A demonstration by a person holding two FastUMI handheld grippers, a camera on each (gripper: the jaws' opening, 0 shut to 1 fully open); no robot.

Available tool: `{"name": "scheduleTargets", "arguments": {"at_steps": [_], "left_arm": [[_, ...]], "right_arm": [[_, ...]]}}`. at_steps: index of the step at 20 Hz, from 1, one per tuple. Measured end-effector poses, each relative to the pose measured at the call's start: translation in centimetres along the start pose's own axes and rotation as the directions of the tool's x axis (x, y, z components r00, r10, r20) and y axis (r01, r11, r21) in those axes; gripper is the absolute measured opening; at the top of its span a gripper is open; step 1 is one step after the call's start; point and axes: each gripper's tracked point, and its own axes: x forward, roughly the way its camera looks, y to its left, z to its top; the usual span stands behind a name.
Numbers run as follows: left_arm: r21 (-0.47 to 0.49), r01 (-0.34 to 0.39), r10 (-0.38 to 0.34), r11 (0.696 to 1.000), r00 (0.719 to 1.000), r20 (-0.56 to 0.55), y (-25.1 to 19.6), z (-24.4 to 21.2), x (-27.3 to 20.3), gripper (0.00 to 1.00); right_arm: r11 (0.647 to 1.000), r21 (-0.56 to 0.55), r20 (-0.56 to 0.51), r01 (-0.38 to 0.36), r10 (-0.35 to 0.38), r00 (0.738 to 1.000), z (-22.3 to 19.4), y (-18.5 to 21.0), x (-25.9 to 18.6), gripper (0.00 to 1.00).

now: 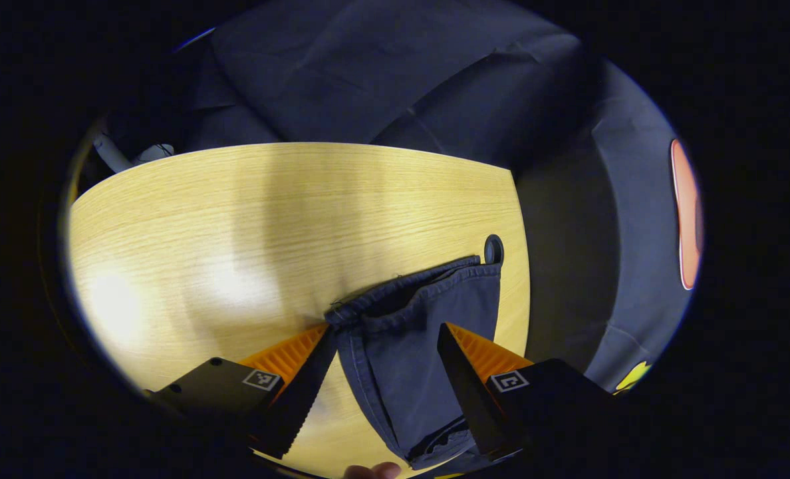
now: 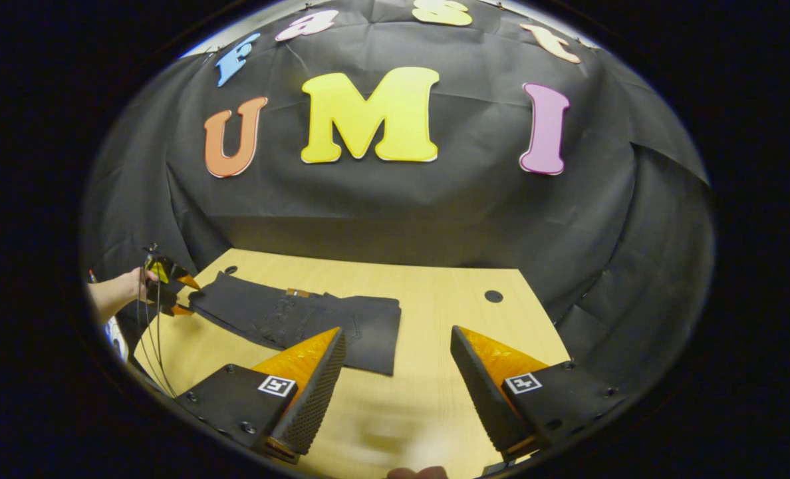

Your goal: Grasp the waist and the cuffs of the jeans and fold them to make the two legs overlap; first hold the waist and fold one-third of the jeans toward the cuffs, then hold the cuffs and fold the remaining one-third in the same direction to finish folding.

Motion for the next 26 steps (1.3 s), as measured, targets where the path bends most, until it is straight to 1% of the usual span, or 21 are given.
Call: {"name": "scheduleTargets", "arguments": {"at_steps": [3,5,6,7,8,9,10,11,12,14,15,16,18,20,23,25,26], "left_arm": [[0.030,-0.017,0.017,0.999,1.000,0.003,-0.4,-0.2,0.5,0.98],[0.040,-0.024,0.023,0.999,1.000,0.007,-0.3,-0.3,0.7,0.92],[0.038,-0.028,0.027,0.999,1.000,0.014,-0.2,-0.2,0.9,0.70],[0.035,-0.027,0.027,0.999,0.999,0.020,-0.2,-0.3,1.2,0.63],[0.033,-0.035,0.034,0.999,0.999,0.023,-0.1,-0.3,1.2,0.77],[0.029,-0.028,0.028,0.999,0.999,0.024,-0.1,-0.3,1.6,0.48],[0.016,-0.016,0.016,1.000,1.000,0.024,-0.1,-0.4,1.7,0.39],[0.002,-0.007,0.007,1.000,0.999,0.033,-0.2,-0.4,1.9,0.30],[-0.004,0.019,-0.019,1.000,0.999,0.041,-0.6,-0.5,2.1,0.25],[0.044,0.042,-0.044,0.998,0.998,0.053,-0.6,-0.5,1.9,0.15],[0.077,0.051,-0.056,0.996,0.996,0.064,-0.8,-0.5,1.5,0.13],[0.106,0.063,-0.071,0.992,0.995,0.073,-1.3,-0.5,1.3,0.11],[0.160,0.088,-0.104,0.983,0.990,0.092,-2.7,-0.5,-0.1,0.08],[0.226,0.123,-0.151,0.966,0.983,0.108,-4.5,-0.5,-1.7,0.08],[0.338,0.182,-0.236,0.923,0.963,0.126,-7.9,-1.8,-4.4,0.07],[0.416,0.209,-0.286,0.885,0.949,0.131,-10.1,-3.7,-5.8,0.07],[0.463,0.214,-0.306,0.860,0.943,0.133,-11.0,-4.6,-6.8,0.07]], "right_arm": [[1.000,0.029,-0.019,0.013,-0.013,1.000,-0.7,-0.5,0.5,0.98],[0.999,0.044,-0.032,0.015,-0.014,0.999,-1.2,-0.4,0.9,0.98],[0.999,0.046,-0.038,0.017,-0.015,0.999,-1.4,-0.3,0.9,0.98],[0.999,0.048,-0.042,0.018,-0.016,0.999,-1.5,-0.3,0.8,0.93],[0.999,0.046,-0.043,0.020,-0.018,0.999,-1.6,-0.4,0.7,0.98],[0.999,0.047,-0.040,0.018,-0.016,0.999,-1.5,-0.4,0.7,0.98],[0.998,0.053,-0.036,0.015,-0.013,0.999,-1.5,-0.3,0.7,0.98],[0.998,0.056,-0.033,0.016,-0.014,0.999,-1.4,-0.3,0.7,0.93],[0.998,0.055,-0.032,0.021,-0.019,0.999,-1.6,-0.4,0.6,0.93],[0.998,0.055,-0.023,0.029,-0.028,0.999,-1.3,-0.5,0.2,0.93],[0.998,0.055,-0.014,0.035,-0.034,0.999,-1.1,-0.6,0.0,0.98],[0.998,0.055,-0.008,0.036,-0.036,0.999,-1.0,-0.6,-0.2,0.93],[0.997,0.060,0.001,0.038,-0.038,0.999,-0.9,-0.5,-1.4,0.93],[0.997,0.064,0.012,0.036,-0.036,0.999,-1.4,-0.7,-3.1,0.93],[0.997,0.065,0.037,0.043,-0.045,0.998,-0.9,-0.9,-4.7,0.93],[0.996,0.074,0.052,0.051,-0.055,0.997,-0.9,-1.1,-5.7,0.93],[0.996,0.078,0.058,0.053,-0.058,0.997,-0.9,-1.3,-6.4,0.93]]}}
